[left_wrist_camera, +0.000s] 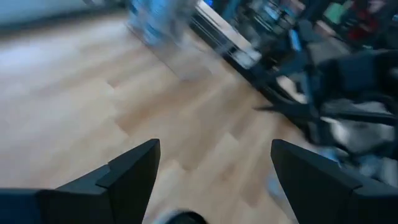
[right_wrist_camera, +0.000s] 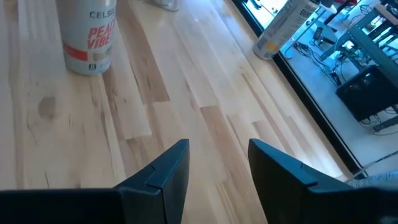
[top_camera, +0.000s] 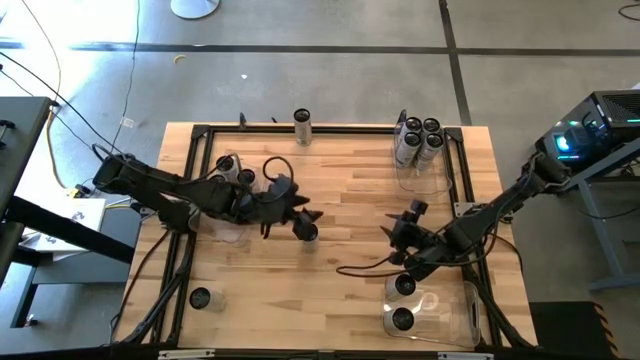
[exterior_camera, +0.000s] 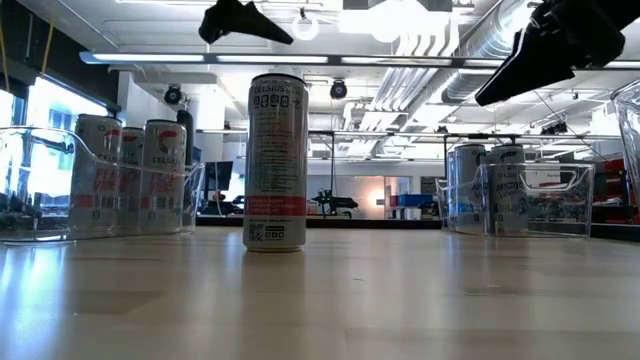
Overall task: Sort soda cans
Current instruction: Put the white-pink soda can into the middle transparent bin
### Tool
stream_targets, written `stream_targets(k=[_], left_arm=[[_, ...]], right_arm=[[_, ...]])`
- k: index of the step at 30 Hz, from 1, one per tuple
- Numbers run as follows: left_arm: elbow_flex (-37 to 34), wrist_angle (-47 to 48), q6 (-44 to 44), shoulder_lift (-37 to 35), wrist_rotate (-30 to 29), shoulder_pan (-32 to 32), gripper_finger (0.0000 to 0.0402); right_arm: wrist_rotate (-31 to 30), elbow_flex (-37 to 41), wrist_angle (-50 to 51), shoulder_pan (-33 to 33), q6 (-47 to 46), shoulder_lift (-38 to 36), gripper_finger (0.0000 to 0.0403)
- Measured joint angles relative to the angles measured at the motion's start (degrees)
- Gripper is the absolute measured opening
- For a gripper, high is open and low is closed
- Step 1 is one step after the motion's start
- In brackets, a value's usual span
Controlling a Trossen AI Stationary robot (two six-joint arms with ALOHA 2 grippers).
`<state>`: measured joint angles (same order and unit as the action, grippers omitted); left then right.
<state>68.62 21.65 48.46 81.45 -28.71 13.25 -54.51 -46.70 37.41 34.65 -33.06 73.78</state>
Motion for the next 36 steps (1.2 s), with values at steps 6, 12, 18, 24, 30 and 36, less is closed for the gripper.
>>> stream_targets(k=[6,12,18,24,30,36], left_arm=[[0.00,1.45,5.59,0.31,9.78,-2.73,0.0300],[0.50,8.69,5.08,1.66,11.82,-5.14,0.0300],[9.11,18.03,1.05,6.30,14.81,-5.12,0.0300],[20.14,28.05,-6.84,16.04,15.61,-2.82,0.0300],[29.48,35.00,-13.18,23.24,16.32,-2.26,0.0300],[31.02,39.02,-17.63,26.01,16.19,-2.28,0.0300]], right_arm=[[-0.23,0.00,0.91,1.40,0.16,0.02,0.0160],[-0.61,-0.02,1.02,1.47,0.53,0.02,0.0160],[-0.59,-0.04,2.36,1.47,0.44,0.04,0.0160],[-0.60,-0.04,2.25,1.47,-0.13,0.04,0.0160],[-0.15,-0.04,2.21,1.51,-0.81,0.04,0.0160],[-0.14,-0.04,2.31,1.51,-1.20,0.04,0.0160]])
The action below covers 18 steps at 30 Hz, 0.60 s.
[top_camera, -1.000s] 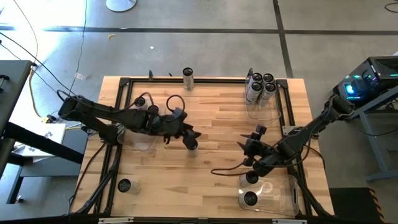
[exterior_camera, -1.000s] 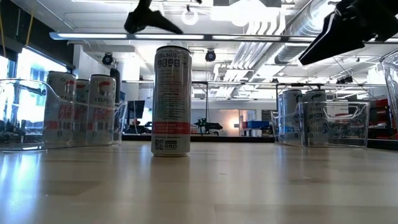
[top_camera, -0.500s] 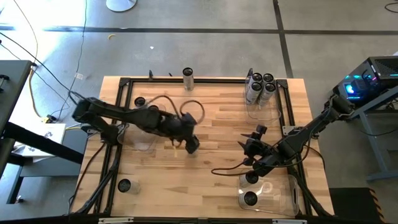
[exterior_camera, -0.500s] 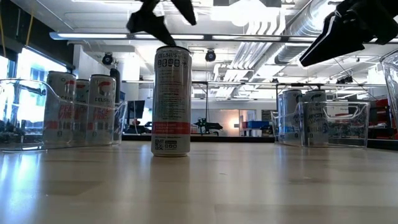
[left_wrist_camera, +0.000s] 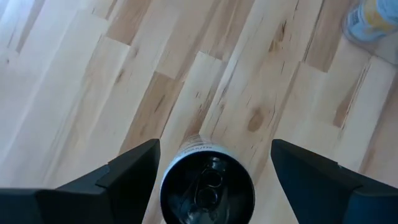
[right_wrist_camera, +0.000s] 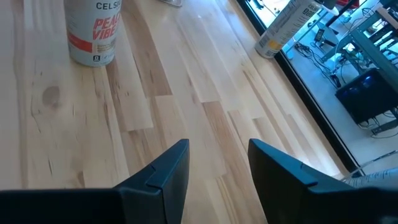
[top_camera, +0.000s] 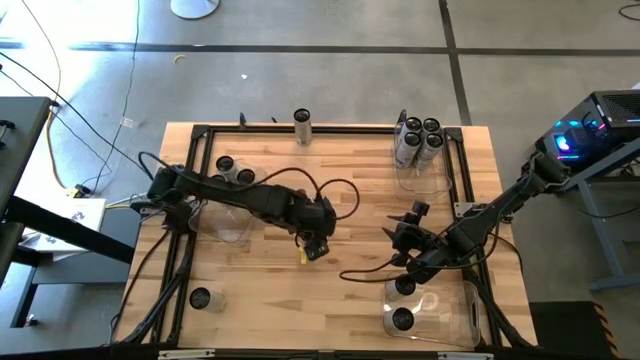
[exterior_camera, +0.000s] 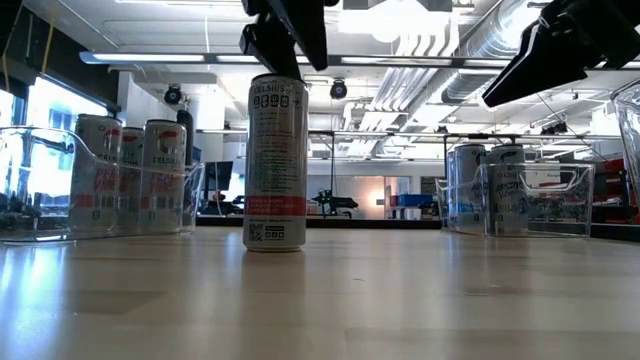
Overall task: Sort soda cans
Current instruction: Put the white-pink soda can into the middle transparent bin
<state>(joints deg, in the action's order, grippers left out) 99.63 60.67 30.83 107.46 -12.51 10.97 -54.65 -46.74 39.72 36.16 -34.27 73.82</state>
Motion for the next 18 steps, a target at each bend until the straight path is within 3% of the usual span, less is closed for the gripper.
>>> stream_targets(k=[18], left_arm=[[0.09,2.81,-5.51,0.59,-1.33,0.01,0.0300]], right_arm=[[0.00,0.00,0.33,0.00,-0.26,0.00,0.0160]])
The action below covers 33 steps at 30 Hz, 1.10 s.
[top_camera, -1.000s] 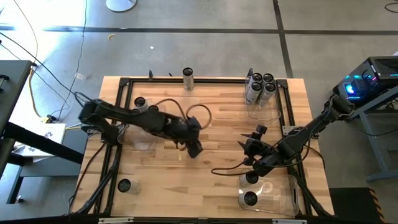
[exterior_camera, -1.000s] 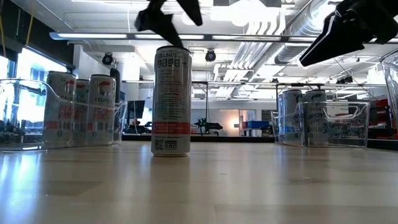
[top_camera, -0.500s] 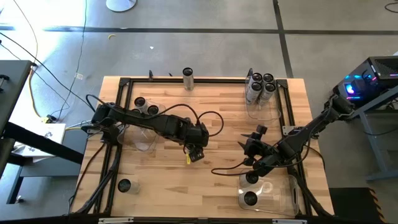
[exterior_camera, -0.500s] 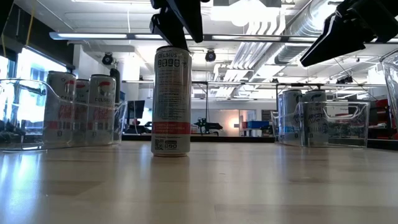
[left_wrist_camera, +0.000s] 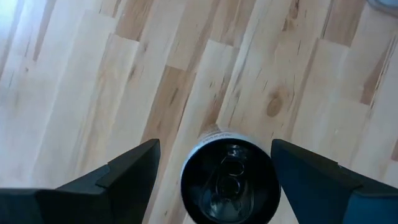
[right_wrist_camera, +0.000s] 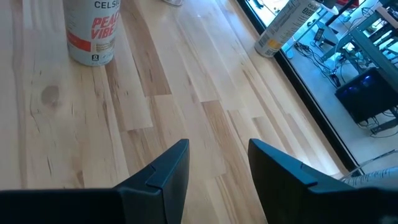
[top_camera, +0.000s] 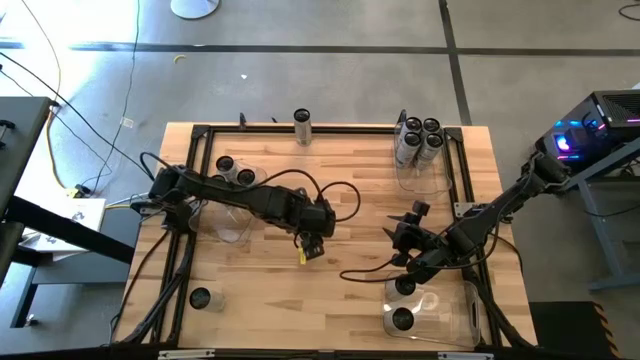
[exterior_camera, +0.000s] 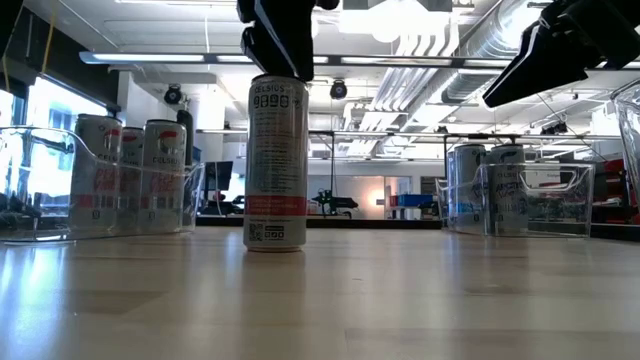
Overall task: Sort soda cans
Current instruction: Put the white-pink soda can into the middle transparent bin
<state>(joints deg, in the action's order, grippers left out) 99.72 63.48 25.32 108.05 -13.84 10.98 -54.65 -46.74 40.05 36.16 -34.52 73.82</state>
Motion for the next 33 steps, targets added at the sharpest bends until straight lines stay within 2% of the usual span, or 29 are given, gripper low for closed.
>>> stream_targets(k=[8,16,33], left_arm=[[0.00,-0.28,0.02,0.39,4.42,-0.61,0.0311],[-0.10,-0.35,-0.02,0.48,4.63,-1.31,0.0340],[-0.33,1.53,-7.00,2.80,4.98,-0.63,0.0336]], right_arm=[[0.92,0.00,-0.02,0.00,-0.58,0.00,0.0160],[1.07,0.00,-0.02,0.00,-0.61,0.00,0.0160],[1.70,0.00,0.09,0.00,-0.61,0.00,0.0160]])
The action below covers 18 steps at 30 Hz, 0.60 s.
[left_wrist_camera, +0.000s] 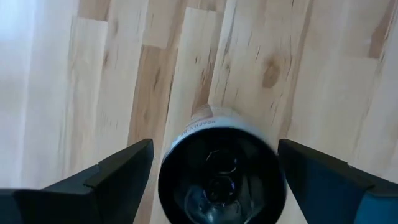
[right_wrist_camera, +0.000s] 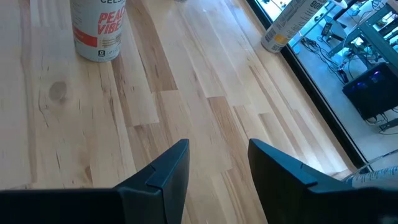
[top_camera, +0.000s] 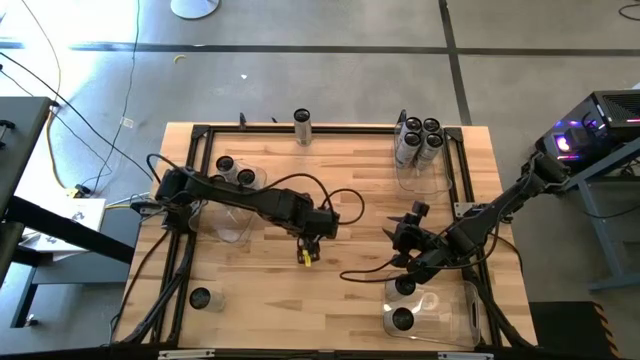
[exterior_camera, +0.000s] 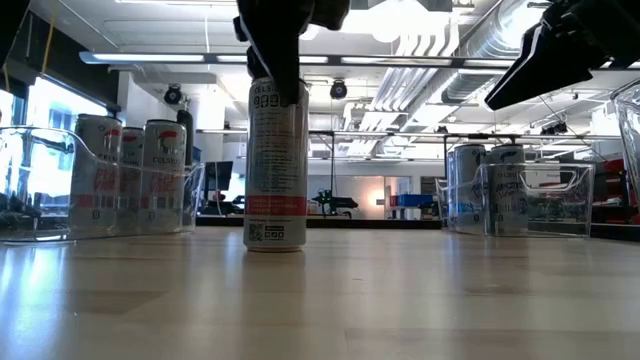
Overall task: Sort soda cans
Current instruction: Put the white-pink soda can into the middle transparent bin
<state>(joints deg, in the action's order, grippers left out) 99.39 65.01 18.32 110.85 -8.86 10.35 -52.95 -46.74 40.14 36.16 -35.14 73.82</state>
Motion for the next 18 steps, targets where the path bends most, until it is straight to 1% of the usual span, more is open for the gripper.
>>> stream_targets(k=[7,12,14,16,18], left_arm=[[0.00,1.18,-2.48,-0.02,0.89,-0.02,0.0304],[0.00,1.18,-6.46,-0.02,1.72,-0.22,0.0263],[0.04,1.15,-11.15,-0.02,2.48,-0.22,0.0248],[0.07,1.55,-17.80,-0.06,2.96,-0.20,0.0247],[0.39,3.22,-26.33,-0.07,2.69,0.36,0.0247]], right_arm=[[0.00,0.00,0.02,0.02,0.00,0.00,0.0160],[0.00,0.00,0.02,0.02,0.00,0.00,0.0160],[0.00,0.00,0.01,0.02,0.00,0.00,0.0160],[0.00,0.00,0.04,0.02,0.00,0.00,0.0160],[-0.01,0.00,0.03,0.01,0.00,0.00,0.0160]])
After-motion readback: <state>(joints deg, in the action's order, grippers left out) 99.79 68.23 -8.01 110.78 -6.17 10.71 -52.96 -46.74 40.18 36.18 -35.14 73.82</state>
